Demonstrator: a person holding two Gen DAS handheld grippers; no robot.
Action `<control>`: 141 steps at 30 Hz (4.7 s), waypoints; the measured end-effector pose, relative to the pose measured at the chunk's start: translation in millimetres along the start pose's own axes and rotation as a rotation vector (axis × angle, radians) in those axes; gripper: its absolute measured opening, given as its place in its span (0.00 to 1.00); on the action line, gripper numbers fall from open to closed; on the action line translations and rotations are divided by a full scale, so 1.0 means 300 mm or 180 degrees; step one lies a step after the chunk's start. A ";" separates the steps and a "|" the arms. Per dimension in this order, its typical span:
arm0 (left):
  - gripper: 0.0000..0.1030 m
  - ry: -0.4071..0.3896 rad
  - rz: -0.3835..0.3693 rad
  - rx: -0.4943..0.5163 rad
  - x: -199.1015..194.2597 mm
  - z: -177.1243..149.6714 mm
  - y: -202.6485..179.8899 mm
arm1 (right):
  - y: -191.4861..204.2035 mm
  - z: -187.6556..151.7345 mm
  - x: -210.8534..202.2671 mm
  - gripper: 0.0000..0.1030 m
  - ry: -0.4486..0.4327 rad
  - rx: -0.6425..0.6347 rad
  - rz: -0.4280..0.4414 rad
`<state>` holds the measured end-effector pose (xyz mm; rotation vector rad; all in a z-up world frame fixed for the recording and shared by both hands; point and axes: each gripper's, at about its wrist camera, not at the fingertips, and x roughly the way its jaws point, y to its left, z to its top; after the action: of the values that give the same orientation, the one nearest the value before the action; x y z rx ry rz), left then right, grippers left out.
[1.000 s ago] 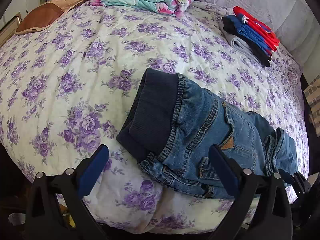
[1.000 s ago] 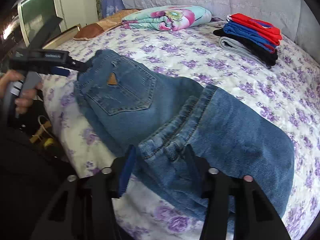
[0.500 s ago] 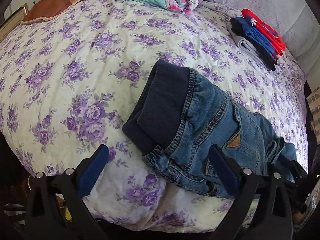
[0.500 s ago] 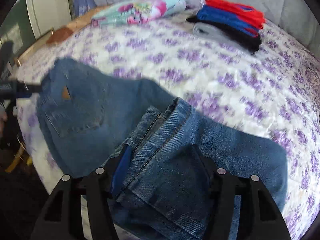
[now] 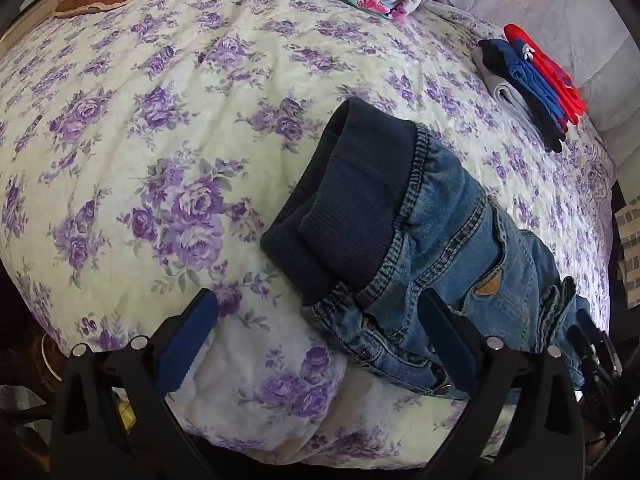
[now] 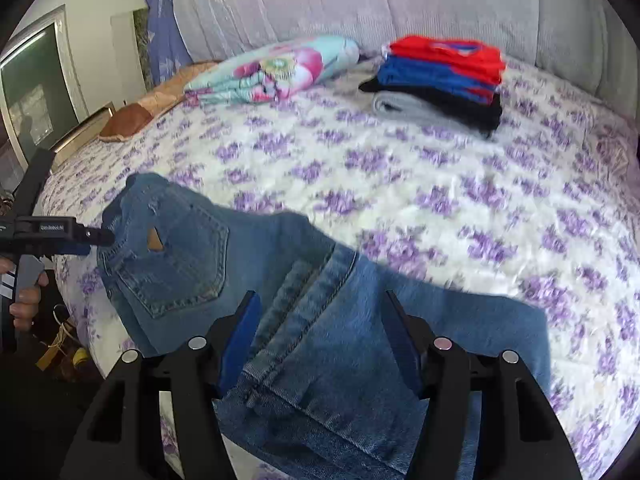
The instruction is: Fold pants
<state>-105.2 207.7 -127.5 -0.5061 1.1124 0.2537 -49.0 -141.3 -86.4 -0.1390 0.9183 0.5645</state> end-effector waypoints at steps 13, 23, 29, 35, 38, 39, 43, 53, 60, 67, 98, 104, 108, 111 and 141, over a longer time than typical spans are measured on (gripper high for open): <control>0.90 -0.0254 -0.0759 -0.0642 0.000 0.038 0.118 | 0.004 -0.015 0.075 0.73 0.0375 -0.0079 -0.0030; 0.61 -0.0132 -0.1285 -0.1075 0.023 0.023 0.159 | 0.007 -0.017 0.078 0.73 0.0378 -0.0078 -0.0044; 0.61 -0.0141 -0.1394 -0.1090 0.074 0.034 0.154 | 0.004 -0.013 0.073 0.73 0.0387 -0.0080 -0.0044; 0.26 -0.0278 -0.1351 -0.0996 0.039 0.041 0.152 | 0.004 -0.006 0.088 0.72 0.0386 -0.0117 -0.0041; 0.24 -0.0386 -0.1226 -0.0705 -0.024 0.053 0.104 | 0.015 -0.003 0.015 0.72 0.0191 -0.0219 -0.0094; 0.24 -0.0429 -0.1182 -0.0607 -0.047 0.057 0.084 | 0.024 -0.009 -0.025 0.72 0.0103 -0.0292 -0.0119; 0.24 -0.0575 -0.1173 -0.0376 -0.130 0.076 0.023 | 0.032 -0.078 -0.123 0.80 0.0083 -0.0486 -0.0042; 0.22 -0.0931 -0.1166 0.0597 -0.339 0.111 -0.254 | -0.065 -0.153 -0.182 0.85 0.0046 -0.0061 -0.0001; 0.21 -0.1061 -0.1487 0.1624 -0.436 0.045 -0.617 | -0.326 -0.233 -0.359 0.85 -0.0353 0.1140 -0.0138; 0.21 -0.0662 -0.1883 0.2654 -0.321 -0.133 -1.000 | -0.451 -0.341 -0.448 0.85 -0.0459 0.1563 -0.0396; 0.66 0.0153 -0.0898 0.2164 0.024 -0.109 -0.833 | -0.273 -0.037 -0.280 0.85 -0.0297 0.0544 -0.0419; 0.91 0.0429 -0.0704 0.2252 0.172 -0.138 -0.857 | -0.405 -0.206 -0.117 0.94 0.0298 0.1086 -0.0193; 0.96 0.0434 -0.0744 0.2202 0.199 -0.119 -0.844 | -0.398 -0.221 -0.115 0.96 0.0229 0.1133 -0.0213; 0.94 0.0226 -0.0746 0.2281 0.137 -0.122 -0.843 | -0.357 -0.196 -0.167 0.95 0.0149 0.0925 -0.0381; 0.96 0.0495 -0.0964 0.1437 0.155 -0.214 -0.768 | -0.409 -0.041 -0.203 0.55 -0.0205 0.0330 0.0545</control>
<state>-34.5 -25.4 -131.5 -0.2858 1.1828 -0.3020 -23.2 -274.0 -61.0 0.0514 0.8998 0.6745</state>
